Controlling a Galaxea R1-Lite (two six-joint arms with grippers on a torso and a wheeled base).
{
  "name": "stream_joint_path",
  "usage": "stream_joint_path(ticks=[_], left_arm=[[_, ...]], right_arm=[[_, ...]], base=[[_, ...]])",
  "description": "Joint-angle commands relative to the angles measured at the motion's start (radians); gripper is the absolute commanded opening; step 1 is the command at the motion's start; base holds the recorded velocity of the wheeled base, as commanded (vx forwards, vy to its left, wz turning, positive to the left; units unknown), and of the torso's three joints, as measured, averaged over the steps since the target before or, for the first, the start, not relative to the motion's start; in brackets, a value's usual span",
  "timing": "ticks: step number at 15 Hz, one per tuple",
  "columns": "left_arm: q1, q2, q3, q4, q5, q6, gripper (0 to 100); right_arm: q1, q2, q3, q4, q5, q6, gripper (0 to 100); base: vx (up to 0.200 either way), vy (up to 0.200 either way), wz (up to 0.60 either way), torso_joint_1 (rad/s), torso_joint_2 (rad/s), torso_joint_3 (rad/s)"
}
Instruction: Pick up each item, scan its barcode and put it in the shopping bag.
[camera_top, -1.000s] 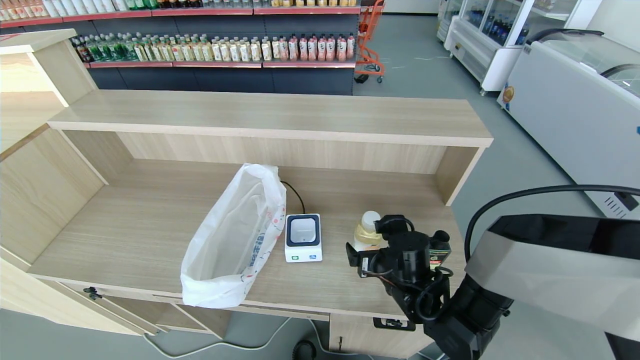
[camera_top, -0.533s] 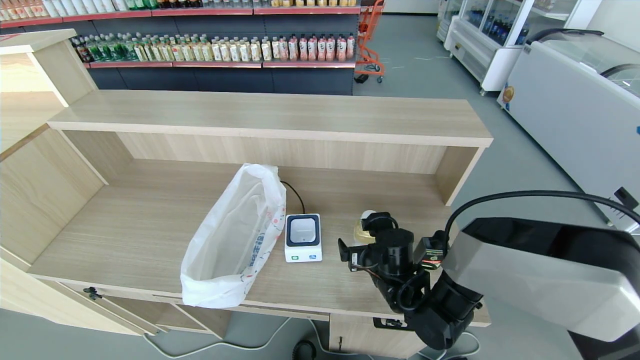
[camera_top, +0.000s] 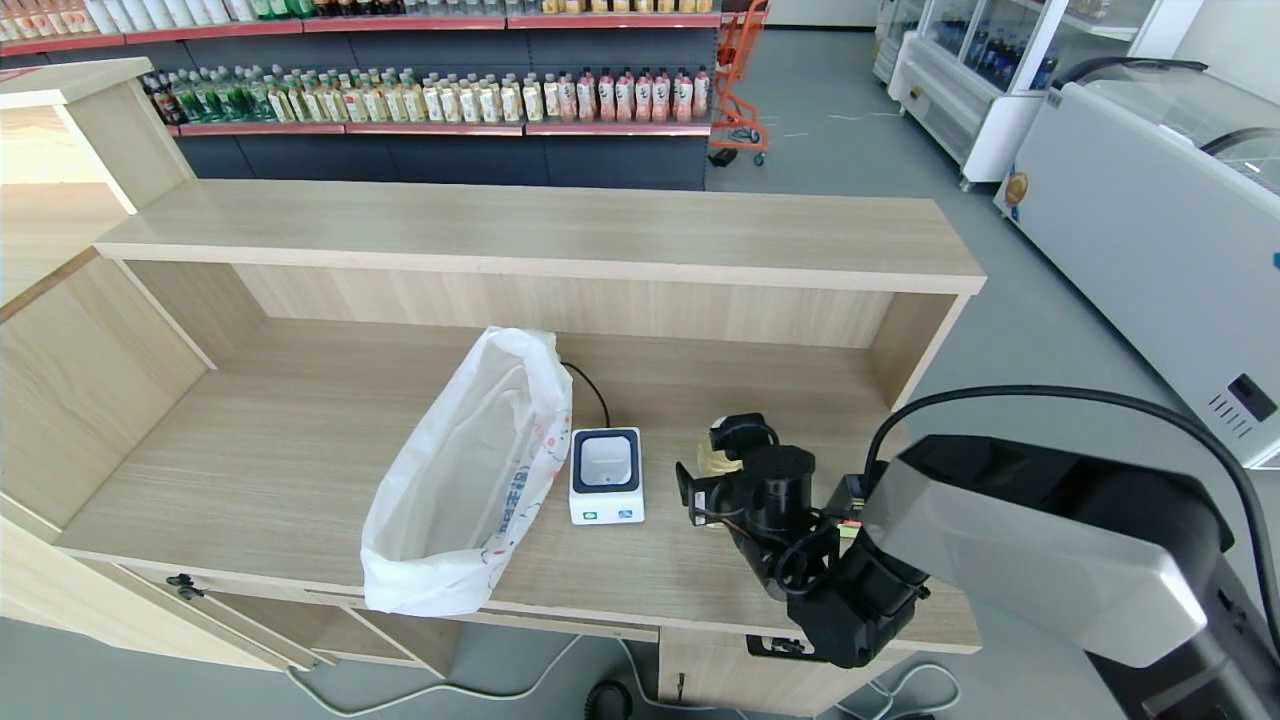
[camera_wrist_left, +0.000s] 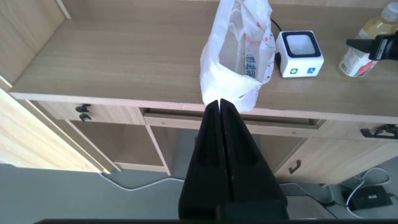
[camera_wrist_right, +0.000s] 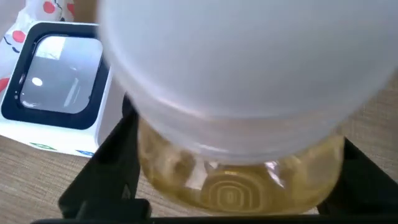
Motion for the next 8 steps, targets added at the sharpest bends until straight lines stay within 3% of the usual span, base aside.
stream_joint_path(ticks=[1, 8], left_arm=[[0.0, 0.0, 0.0, 0.0, 0.0, 0.0, 0], [0.0, 0.0, 0.0, 0.0, 0.0, 0.0, 0]], right_arm=[[-0.009, 0.011, -0.006, 0.001, 0.003, -0.005, 0], [-0.022, 0.003, 0.037, 0.001, 0.003, -0.034, 0]], base=[[0.0, 0.0, 0.0, 0.0, 0.0, 0.0], [0.0, 0.0, 0.0, 0.0, 0.0, 0.0]])
